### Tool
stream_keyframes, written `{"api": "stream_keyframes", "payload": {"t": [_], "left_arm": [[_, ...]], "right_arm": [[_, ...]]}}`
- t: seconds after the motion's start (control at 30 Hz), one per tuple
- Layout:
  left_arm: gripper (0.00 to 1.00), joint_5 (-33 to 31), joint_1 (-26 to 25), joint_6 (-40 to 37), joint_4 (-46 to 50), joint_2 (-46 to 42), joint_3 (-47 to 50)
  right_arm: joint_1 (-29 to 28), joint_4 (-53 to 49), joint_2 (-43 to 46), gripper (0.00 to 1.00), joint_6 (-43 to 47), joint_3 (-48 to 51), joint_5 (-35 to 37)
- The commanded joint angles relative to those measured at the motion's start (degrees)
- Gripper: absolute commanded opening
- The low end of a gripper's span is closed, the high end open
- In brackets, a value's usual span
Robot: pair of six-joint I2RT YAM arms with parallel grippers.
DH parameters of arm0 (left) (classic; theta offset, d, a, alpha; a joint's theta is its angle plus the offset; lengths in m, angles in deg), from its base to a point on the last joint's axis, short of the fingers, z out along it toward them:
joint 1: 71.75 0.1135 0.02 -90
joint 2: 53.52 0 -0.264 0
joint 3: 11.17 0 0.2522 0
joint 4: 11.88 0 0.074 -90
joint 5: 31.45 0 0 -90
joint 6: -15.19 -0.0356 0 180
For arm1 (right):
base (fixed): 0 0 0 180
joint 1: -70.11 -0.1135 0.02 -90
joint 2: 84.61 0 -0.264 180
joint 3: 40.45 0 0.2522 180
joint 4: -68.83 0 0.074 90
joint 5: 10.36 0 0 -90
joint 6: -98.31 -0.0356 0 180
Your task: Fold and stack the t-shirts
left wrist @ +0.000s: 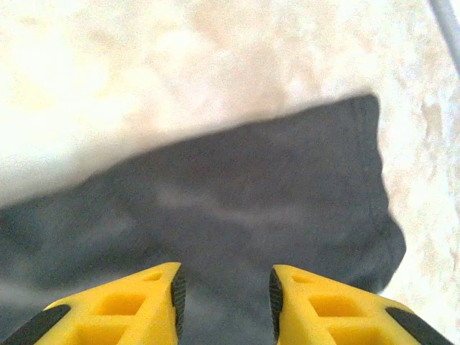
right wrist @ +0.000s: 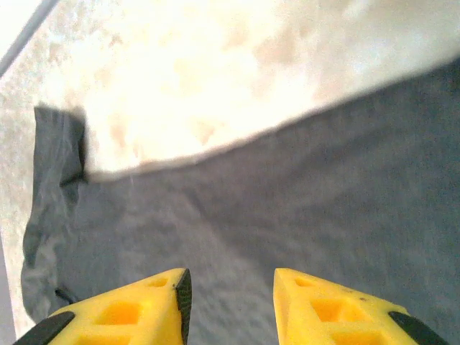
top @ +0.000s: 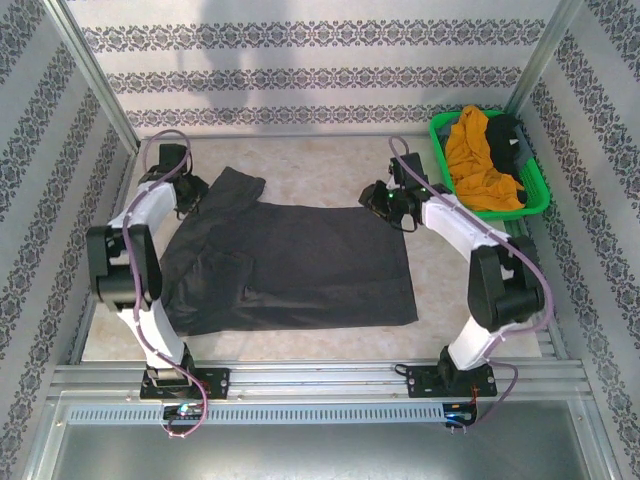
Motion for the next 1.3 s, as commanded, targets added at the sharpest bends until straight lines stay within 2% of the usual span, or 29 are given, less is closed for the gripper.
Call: {"api": "stream_keyframes", "payload": {"t": [0.0,0.13,0.4,0.57,0.67,0.73,0.8,0.97,1.13,1.2,1.27], "left_arm": [[0.36,0.2,-0.6,-4.4,-9.7,6.5,-5.5],[0.36,0.9,-0.6,-6.6,-12.0,15.4,-14.4],[0.44,0.3,-1.0,-9.5,-5.6,29.8,-31.7],[0.49,0.5,-2.6,-10.9,-2.0,35.1,-38.4],[0.53,-1.3,-4.2,-12.1,3.1,37.7,-42.3],[0.59,-4.6,-5.4,-13.1,9.1,39.3,-45.7],[0.6,-7.6,-6.1,-13.7,14.7,40.7,-48.5],[0.6,-9.3,-6.6,-13.3,31.7,48.2,-61.5],[0.58,-6.8,-6.5,-12.9,38.3,53.0,-68.9],[0.53,-6.0,-6.5,-12.6,38.9,53.3,-69.0],[0.43,-5.0,-6.5,-12.8,40.2,53.7,-69.1]], "right_arm": [[1.1,1.7,-4.0,0.37,1.9,-5.4,-1.3],[1.8,-0.2,-6.5,0.37,1.6,-8.7,-1.3],[1.9,-0.6,-5.8,0.38,1.5,-8.1,-0.8],[2.2,-0.5,-4.7,0.38,1.5,-6.5,-0.9],[2.6,-0.3,-4.4,0.38,1.3,-5.6,-1.2],[2.8,0.0,-4.4,0.38,1.3,-5.3,-1.5],[2.9,0.2,-4.7,0.38,1.3,-5.3,-1.9],[3.0,0.4,-5.7,0.38,1.2,-6.2,-2.7],[3.1,0.3,-5.8,0.38,1.3,-6.6,-3.2],[3.2,0.2,-5.8,0.38,1.4,-6.5,-3.2],[3.3,-0.1,-5.7,0.38,1.5,-6.2,-3.3]]}}
